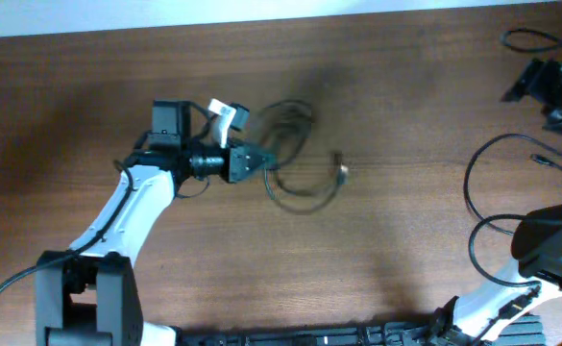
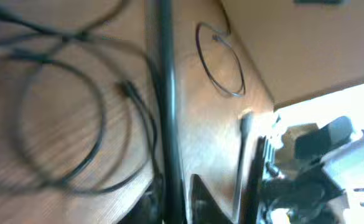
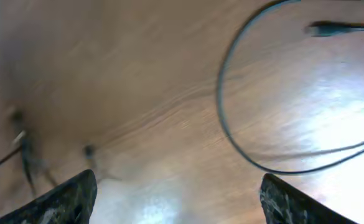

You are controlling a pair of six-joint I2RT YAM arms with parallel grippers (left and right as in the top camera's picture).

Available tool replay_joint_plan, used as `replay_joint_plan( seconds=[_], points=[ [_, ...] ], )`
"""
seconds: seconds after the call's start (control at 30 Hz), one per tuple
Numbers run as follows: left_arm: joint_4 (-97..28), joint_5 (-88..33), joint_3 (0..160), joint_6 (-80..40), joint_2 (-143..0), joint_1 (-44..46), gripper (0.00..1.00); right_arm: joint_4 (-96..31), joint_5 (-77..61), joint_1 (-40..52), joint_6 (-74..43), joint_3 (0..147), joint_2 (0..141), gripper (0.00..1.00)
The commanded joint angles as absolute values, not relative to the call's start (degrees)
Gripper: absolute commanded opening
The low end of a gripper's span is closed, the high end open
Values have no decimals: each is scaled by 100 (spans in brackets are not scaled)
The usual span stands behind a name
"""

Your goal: Untangle cables

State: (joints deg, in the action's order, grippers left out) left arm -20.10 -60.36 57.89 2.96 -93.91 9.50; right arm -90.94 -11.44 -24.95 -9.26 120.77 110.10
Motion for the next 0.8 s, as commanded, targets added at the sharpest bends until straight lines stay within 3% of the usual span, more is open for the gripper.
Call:
replay_joint_plan(
  seconds=[0.0,0.13,0.23,0.43,0.67,0.7,0.73,0.77],
  points=[
    [-2563,-4635,5822,480,-9297,1199,40,-9172,-1330,-1656,-617,11909,11008,84],
    [-2945,-3752,5822,480,-9297,1223,39,-8927,-1330,-355,-620,11161,11008,84],
    [-2947,-3717,5822,482,-9299,1223,50,-8661,-1330,506,-825,10322,11008,84],
    [-2952,-3448,5819,482,-9299,1223,47,-7393,-1365,1243,-1555,8401,11008,80],
    [-2954,-3452,5819,478,-9299,1223,46,-5502,-1483,1284,-1710,7070,11008,48],
    [-2954,-3452,5819,478,-9299,1223,46,-5345,-1485,1284,-1708,6925,11008,40],
    [-2952,-3450,5819,478,-9297,1223,46,-5306,-1485,1284,-1708,6895,11008,13],
    [-2952,-3452,5819,480,-9299,1223,46,-5253,-1487,1284,-1704,6897,11008,4]
  ],
)
